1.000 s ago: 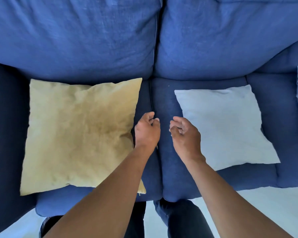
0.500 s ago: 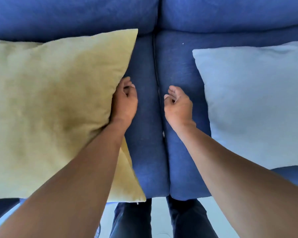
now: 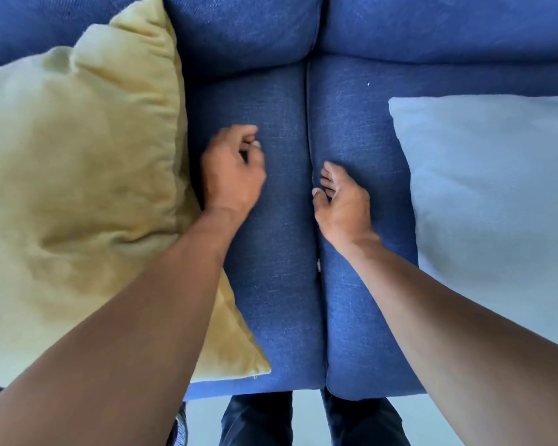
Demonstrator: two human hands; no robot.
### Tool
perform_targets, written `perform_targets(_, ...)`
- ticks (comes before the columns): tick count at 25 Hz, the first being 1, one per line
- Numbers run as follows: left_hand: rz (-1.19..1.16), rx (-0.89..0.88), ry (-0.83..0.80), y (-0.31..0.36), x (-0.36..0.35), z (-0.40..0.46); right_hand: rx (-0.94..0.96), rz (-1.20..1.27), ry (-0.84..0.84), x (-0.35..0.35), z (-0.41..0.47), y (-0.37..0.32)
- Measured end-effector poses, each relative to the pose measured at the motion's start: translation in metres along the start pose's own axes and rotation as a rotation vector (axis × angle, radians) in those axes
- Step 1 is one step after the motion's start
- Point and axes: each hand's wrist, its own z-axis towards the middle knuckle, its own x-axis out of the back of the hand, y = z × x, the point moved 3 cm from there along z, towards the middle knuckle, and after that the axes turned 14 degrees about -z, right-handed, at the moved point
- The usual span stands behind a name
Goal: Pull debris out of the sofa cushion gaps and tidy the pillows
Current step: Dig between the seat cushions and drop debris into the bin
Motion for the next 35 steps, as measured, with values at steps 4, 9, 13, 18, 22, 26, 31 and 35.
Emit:
perform_targets(4,0.337,-0.231,-0.505,0.007,-0.061,0.003,0.034,-0.110,-0.043,-0.008,0.007,0.003)
perform_targets(9,0.781,-0.385,-0.724,-0.016,-0.087,-0.002,0.159,-0.232,-0.125,-0.010,0.008,0.018)
perform_targets(13,0.837,-0.395,-0.700,-0.020,-0.089,0.004,0.375,-0.476,-0.057,0.012,0.006,0.047)
perform_targets(18,0.800,-0.588,-0.794,-0.020,-0.088,-0.003,0.359,-0.502,-0.015,0.001,0.006,0.050)
perform_targets(22,0.865,-0.389,-0.890,-0.013,-0.096,-0.003,0.303,-0.554,-0.116,-0.001,-0.010,0.042)
perform_targets(26,0.988,-0.280,-0.861,-0.006,-0.107,-0.011,0.513,-0.908,-0.300,-0.016,-0.058,0.053)
perform_targets(31,0.953,-0.374,-0.746,-0.012,-0.109,-0.011,0.547,-1.185,-0.408,-0.028,-0.060,0.054)
perform_targets(35,0.906,-0.440,-0.726,-0.012,-0.109,-0.012,0.577,-1.309,-0.460,-0.034,-0.055,0.052)
